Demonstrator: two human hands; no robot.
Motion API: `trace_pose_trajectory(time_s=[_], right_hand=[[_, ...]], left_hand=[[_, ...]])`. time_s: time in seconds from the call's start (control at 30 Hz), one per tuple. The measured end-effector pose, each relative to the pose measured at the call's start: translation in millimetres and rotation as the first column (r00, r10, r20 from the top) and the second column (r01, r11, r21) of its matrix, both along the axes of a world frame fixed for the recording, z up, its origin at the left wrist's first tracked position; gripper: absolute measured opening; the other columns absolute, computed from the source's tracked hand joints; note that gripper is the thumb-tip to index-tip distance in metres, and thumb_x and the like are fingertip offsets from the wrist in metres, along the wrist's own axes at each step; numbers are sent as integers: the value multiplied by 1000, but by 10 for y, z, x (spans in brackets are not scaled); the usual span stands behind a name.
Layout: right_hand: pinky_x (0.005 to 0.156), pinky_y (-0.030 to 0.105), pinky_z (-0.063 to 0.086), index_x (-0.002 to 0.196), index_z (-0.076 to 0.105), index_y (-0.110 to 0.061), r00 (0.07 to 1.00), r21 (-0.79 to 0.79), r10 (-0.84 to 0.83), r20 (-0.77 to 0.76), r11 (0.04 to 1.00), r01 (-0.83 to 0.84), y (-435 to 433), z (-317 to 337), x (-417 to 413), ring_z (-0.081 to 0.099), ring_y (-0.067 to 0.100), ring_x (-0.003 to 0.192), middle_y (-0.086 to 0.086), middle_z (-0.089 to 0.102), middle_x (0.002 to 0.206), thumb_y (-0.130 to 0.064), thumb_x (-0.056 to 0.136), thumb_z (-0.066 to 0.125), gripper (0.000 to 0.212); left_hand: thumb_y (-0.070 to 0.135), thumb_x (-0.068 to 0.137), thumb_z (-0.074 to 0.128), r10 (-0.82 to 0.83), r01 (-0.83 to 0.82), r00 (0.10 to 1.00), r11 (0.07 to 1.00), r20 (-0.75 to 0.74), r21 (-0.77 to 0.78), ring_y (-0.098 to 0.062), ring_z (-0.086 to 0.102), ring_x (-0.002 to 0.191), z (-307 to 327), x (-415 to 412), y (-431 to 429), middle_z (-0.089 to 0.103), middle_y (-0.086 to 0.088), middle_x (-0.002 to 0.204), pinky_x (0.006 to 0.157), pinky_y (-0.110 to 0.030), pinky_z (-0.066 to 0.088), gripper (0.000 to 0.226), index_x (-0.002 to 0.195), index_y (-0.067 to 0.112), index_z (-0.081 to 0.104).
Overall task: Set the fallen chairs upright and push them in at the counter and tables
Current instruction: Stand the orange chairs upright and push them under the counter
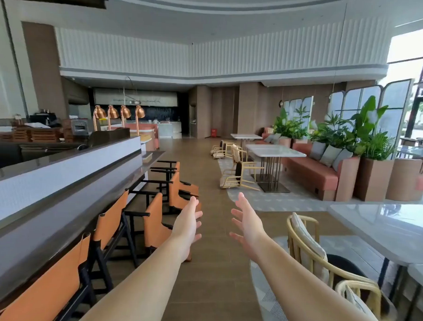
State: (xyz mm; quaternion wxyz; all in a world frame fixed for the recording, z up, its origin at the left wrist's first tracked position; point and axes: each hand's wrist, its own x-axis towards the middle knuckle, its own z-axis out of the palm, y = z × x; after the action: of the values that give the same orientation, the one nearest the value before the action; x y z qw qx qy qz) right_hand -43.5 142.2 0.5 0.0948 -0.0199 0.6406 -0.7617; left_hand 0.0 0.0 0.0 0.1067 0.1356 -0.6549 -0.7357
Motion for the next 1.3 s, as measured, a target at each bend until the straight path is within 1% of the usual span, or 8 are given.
trace_pose_trajectory(time_s=[0.13, 0.33, 0.47, 0.57, 0.8, 0.97, 1.13, 1.3], right_hand=[[91, 40, 40, 137, 43, -29, 999, 36, 41, 12, 999, -41, 56, -122, -149, 45, 19, 123, -4, 50, 128, -64, 88, 44, 59], [99, 45, 40, 138, 43, -29, 996, 58, 62, 61, 996, -66, -84, -408, -506, 47, 19, 121, -3, 50, 133, -65, 88, 42, 62], [95, 44, 42, 138, 44, -27, 991, 69, 75, 107, 994, -83, -345, -595, -877, 47, 20, 121, -3, 50, 134, -64, 88, 43, 62], [93, 43, 42, 135, 46, -28, 989, 73, 72, 131, 994, -82, -590, -723, -1257, 48, 18, 115, -4, 51, 130, -64, 88, 43, 59], [96, 45, 43, 137, 46, -27, 982, 118, 38, 186, 991, -61, -1273, -954, -2319, 49, 17, 115, -6, 53, 127, -65, 88, 43, 62], [94, 44, 43, 136, 46, -26, 974, 142, 48, 221, 987, -81, -1678, -1122, -2964, 51, 16, 114, -8, 53, 123, -65, 88, 43, 62], [100, 47, 41, 137, 46, -24, 969, 141, 53, 243, 986, -89, -1857, -1260, -3579, 50, 18, 117, -8, 53, 123, -65, 88, 43, 64], [101, 48, 42, 137, 45, -25, 960, 145, 76, 271, 982, -118, -1915, -1467, -4432, 50, 18, 118, -8, 53, 127, -67, 86, 42, 66]], left_hand=[[57, 95, 35, 6, -5, 999, 1000, 38, -1, -23, 47, 124, -100, -85, 96, 49, 0, 139, 102, -47, 39, 48, 138, 36, 43], [59, 94, 35, 34, -33, 995, 999, 94, -10, -20, 50, 119, -343, -402, 15, 51, 2, 137, 101, -47, 42, 50, 138, 35, 42], [59, 94, 37, 55, -58, 988, 998, 142, 15, -18, 50, 113, -559, -767, -165, 52, 3, 133, 97, -44, 43, 50, 136, 34, 44], [58, 94, 38, 77, -85, 983, 995, 166, 43, -19, 51, 113, -719, -1149, -386, 52, 3, 133, 95, -43, 43, 50, 136, 33, 44], [58, 94, 36, 82, -94, 977, 994, 196, 54, -21, 48, 122, -997, -2237, -1050, 50, 2, 137, 97, -44, 41, 53, 141, 32, 41], [60, 94, 35, 72, -86, 974, 995, 216, 56, -20, 46, 124, -1168, -2944, -1439, 47, 3, 140, 89, -39, 40, 55, 142, 33, 38], [59, 94, 34, 72, -85, 970, 995, 233, 48, -20, 46, 124, -1339, -3562, -1612, 47, 4, 140, 88, -39, 40, 54, 141, 33, 38], [59, 94, 33, 71, -84, 963, 996, 261, 40, -19, 46, 123, -1508, -4381, -1686, 47, 5, 138, 91, -40, 40, 53, 140, 33, 39]])
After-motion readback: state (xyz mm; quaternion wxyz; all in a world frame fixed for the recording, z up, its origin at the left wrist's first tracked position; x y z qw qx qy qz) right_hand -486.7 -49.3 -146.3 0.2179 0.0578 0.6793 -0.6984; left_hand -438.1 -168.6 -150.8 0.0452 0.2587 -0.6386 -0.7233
